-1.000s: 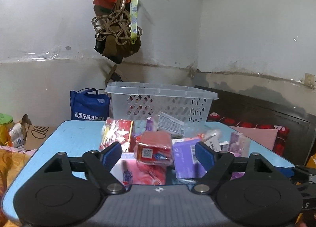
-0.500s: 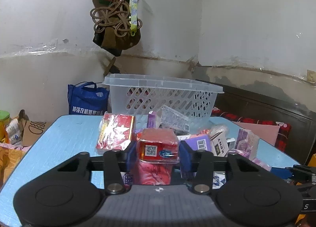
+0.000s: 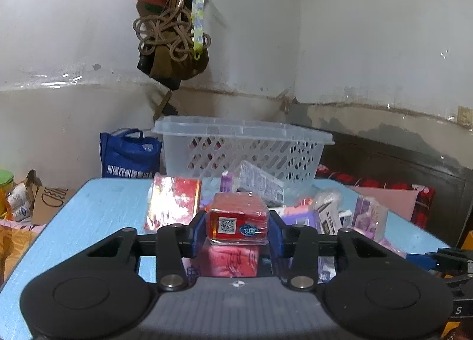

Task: Organize objects
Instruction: 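Carry both boxes into the clear basket and open both grippers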

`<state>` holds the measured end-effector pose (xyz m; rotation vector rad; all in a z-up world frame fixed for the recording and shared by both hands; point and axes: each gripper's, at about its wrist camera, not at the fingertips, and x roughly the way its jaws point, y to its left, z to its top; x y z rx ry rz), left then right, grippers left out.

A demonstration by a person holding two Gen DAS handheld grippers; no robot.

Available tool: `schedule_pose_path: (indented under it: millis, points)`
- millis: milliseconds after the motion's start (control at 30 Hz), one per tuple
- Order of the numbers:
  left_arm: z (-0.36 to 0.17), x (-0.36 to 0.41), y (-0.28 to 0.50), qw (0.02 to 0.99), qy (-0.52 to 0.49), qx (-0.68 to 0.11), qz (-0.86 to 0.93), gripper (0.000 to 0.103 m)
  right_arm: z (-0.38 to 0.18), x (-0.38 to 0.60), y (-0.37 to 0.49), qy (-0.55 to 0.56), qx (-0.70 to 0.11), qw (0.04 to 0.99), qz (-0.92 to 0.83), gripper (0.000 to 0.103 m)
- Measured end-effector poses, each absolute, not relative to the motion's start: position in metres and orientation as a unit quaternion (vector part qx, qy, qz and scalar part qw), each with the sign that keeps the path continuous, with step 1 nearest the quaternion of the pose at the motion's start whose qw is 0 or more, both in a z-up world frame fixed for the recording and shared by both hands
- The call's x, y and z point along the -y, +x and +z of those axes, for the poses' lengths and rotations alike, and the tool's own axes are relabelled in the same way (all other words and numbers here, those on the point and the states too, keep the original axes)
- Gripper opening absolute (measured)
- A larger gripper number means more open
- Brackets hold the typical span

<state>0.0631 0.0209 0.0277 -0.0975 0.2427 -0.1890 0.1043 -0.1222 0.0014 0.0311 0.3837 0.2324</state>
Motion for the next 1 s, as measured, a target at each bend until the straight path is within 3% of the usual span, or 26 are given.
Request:
schedule_pose_path:
  millis: [367,633,733,933,967,1000]
  points:
    - [0.054,-0.035,0.054,0.993,-0.055,-0.066,-0.078,0.047,0.039,0.134,0.094,0.026,-0.13,0.984,0.116,0.067]
    - [0.116,-0.036,0.112,0.993,-0.051,-0.039,-0.097,0.047,0.116,0.129,0.173,0.001,-0.07,0.987,0.142,0.067]
    - [0.137,-0.028,0.164,0.993,-0.039,-0.062,-0.089,0.047,0.134,0.119,0.232,-0.019,-0.084,0.988,0.128,0.067]
    - [0.13,-0.026,0.238,0.987,-0.042,-0.137,-0.071,0.047,0.127,0.1,0.302,-0.044,-0.124,0.983,0.126,0.068]
    - [0.127,-0.027,0.243,0.986,-0.043,-0.141,-0.072,0.054,0.124,0.099,0.305,-0.047,-0.127,0.982,0.129,0.069]
    - [0.125,-0.027,0.247,0.986,-0.042,-0.145,-0.074,0.064,0.122,0.097,0.309,-0.046,-0.126,0.982,0.133,0.077]
